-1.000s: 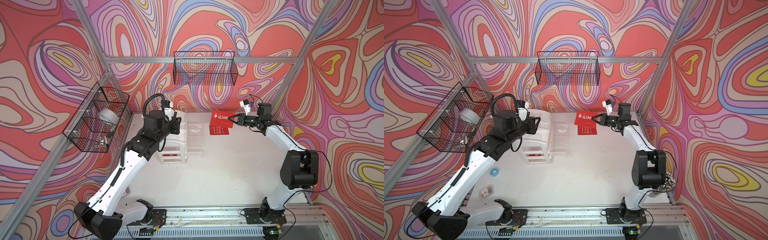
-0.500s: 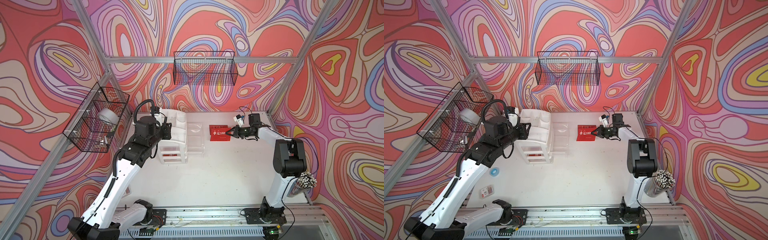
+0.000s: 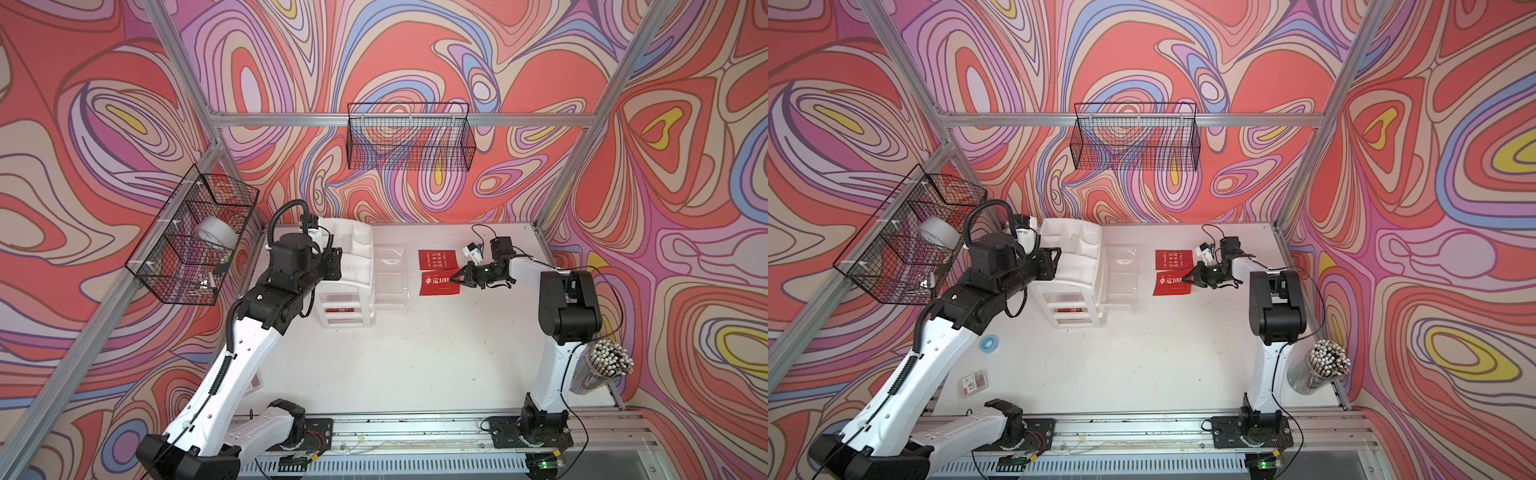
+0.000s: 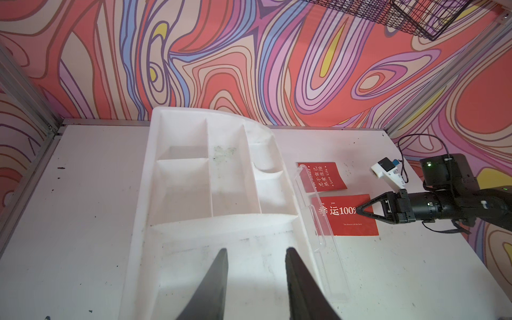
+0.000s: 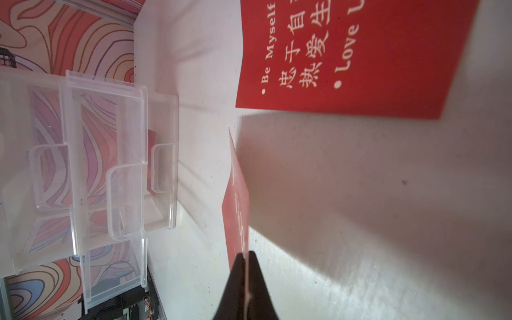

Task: Take the postcards out of the drawer
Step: Place the postcard at the center of the board.

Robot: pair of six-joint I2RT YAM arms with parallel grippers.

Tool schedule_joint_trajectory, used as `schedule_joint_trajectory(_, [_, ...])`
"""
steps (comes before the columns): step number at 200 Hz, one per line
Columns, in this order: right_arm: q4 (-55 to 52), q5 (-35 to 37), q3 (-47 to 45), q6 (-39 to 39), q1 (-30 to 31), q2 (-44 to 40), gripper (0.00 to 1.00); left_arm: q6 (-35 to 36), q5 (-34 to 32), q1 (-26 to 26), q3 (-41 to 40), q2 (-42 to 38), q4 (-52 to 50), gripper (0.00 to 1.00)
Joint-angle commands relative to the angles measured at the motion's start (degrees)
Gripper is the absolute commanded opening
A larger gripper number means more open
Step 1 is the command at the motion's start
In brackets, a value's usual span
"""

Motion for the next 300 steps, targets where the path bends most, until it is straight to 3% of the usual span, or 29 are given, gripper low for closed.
schedule_joint_trajectory(1, [-1.62,0.52,1.05,-2.04,-0.14,1.11,0.12,-0.96,-0.20,0.47,-0.30,0.63,-0.65,0.37])
schedule_joint_trajectory(63, [-2.61,2.77,3.07,-1.98,-0.14,2.31,0.30,-0.93,-0.51,0.68,-0.19,0.62,-1.06,0.37])
schedule_joint_trajectory(109, [-3.06,5.25,4.62,-1.68,-0.14,3.04,0.33,-0.87,-0.86,0.96,-0.47,0.18,-1.43,0.37])
schedule_joint_trajectory(234, [-3.53,6.80,8.02,-1.61,-0.22,6.21,0.11,-0.65,-1.37,1.20,-1.32,-0.26,-1.78,0.38])
schedule_joint_trajectory(300, [-5.05,8.21,9.37,-2.82,-0.22,7.53,0.05,-0.61,-1.31,1.40,-1.66,-0.17,-1.42,0.38])
